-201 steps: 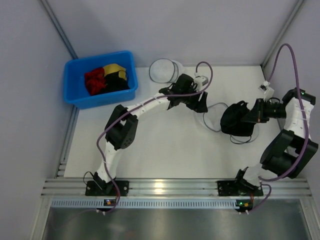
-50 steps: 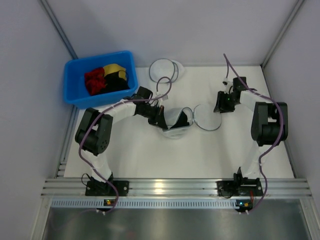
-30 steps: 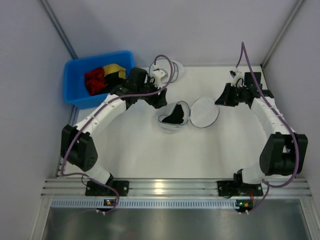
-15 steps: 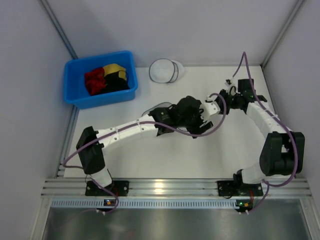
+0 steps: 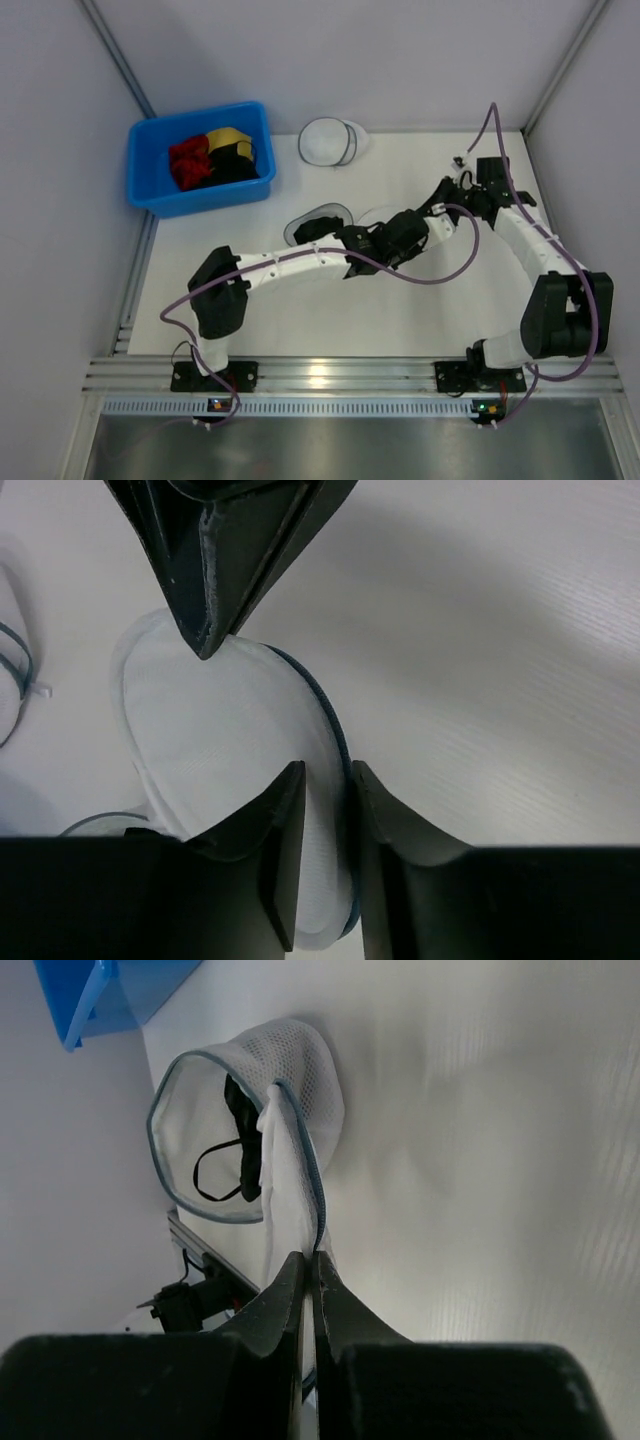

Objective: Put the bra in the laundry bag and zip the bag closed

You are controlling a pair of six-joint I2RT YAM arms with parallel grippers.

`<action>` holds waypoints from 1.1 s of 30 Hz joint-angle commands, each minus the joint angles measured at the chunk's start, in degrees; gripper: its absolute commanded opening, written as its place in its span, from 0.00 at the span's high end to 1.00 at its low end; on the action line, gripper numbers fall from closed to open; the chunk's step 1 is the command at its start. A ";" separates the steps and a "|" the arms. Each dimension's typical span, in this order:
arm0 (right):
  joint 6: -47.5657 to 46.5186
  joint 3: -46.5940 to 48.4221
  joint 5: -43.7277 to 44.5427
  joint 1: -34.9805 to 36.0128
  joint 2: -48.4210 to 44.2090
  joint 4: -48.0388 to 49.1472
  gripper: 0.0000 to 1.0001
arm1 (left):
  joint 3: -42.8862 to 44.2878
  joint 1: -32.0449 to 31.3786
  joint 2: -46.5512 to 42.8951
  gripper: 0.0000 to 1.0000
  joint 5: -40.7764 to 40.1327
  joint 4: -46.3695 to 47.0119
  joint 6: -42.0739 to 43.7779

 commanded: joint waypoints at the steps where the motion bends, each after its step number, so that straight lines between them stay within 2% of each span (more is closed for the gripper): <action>1: -1.05 1.10 -0.23 0.71 -3.70 0.81 1.00 | 0.30 1.18 -4.22 0.72 -1.55 2.00 -1.36; 2: -1.22 1.54 -0.23 0.71 -3.79 0.63 1.00 | -0.57 1.44 -4.92 0.77 -1.29 2.00 -2.49; 3: -1.83 2.50 -0.41 0.71 -3.88 0.37 1.00 | -1.02 1.70 -5.71 0.87 -0.59 2.08 -3.03; 4: -2.36 3.03 -0.58 0.71 -3.71 0.28 0.98 | -1.89 2.40 -7.29 0.90 0.55 2.17 -3.55; 5: -3.06 4.34 -0.67 0.62 -3.62 -0.16 0.90 | -2.16 2.58 -8.09 0.92 1.34 2.00 -3.91; 6: -4.55 4.96 -0.76 0.27 -3.62 -0.25 0.79 | -2.43 2.67 -8.70 0.95 1.87 2.00 -3.82; 7: -5.17 5.58 -0.76 0.01 -3.88 0.01 0.59 | -2.86 2.85 -10.45 1.00 2.05 2.08 -4.00; 8: -5.35 6.28 -0.24 -0.87 -4.31 1.23 0.37 | -3.48 3.11 -11.51 1.00 4.49 2.17 -4.61; 9: -5.18 6.46 0.29 -1.48 -4.93 2.20 0.37 | -3.92 3.55 -12.74 1.00 6.86 2.35 -5.05; 10: -5.27 6.55 0.90 -2.10 -6.33 3.60 0.18 | -5.40 3.99 -15.28 1.00 8.28 3.04 -5.66; 12: -6.66 6.73 3.80 -4.37 -7.83 5.54 0.04 | -7.25 5.04 -18.19 1.00 16.77 6.37 -9.17; 13: -7.19 6.47 4.33 -4.91 -9.23 8.42 0.00 | -9.87 8.27 -21.34 1.00 20.56 7.61 -14.58; 14: -7.55 5.59 5.03 -5.27 -9.76 9.67 0.01 | -11.55 10.04 -22.85 1.00 27.38 9.80 -17.42; 16: -8.87 4.80 3.30 -6.50 -9.86 12.74 0.01 | -16.20 16.97 -26.27 1.00 33.58 15.07 -23.48; 18: -9.31 3.31 -2.93 -7.72 -9.16 14.33 0.01 | -19.29 23.29 -27.95 1.00 40.50 19.72 -31.92; 21: -2.93 -2.22 -7.17 -7.29 -8.27 21.44 0.00 | -25.18 29.80 -30.59 1.00 45.80 22.82 -41.15; 25: 4.12 -10.74 -8.67 -6.24 -8.36 29.53 0.01 | -35.18 36.50 -32.35 1.00 49.86 33.96 -54.32; 29: 10.80 -18.83 -10.86 -3.69 -7.22 36.21 0.01 | -41.88 42.13 -31.56 1.00 53.37 42.57 -63.57; 33: 12.40 -20.95 -11.13 3.76 -5.81 40.34 0.01 | -46.01 45.21 -30.34 1.00 54.78 50.15 -71.04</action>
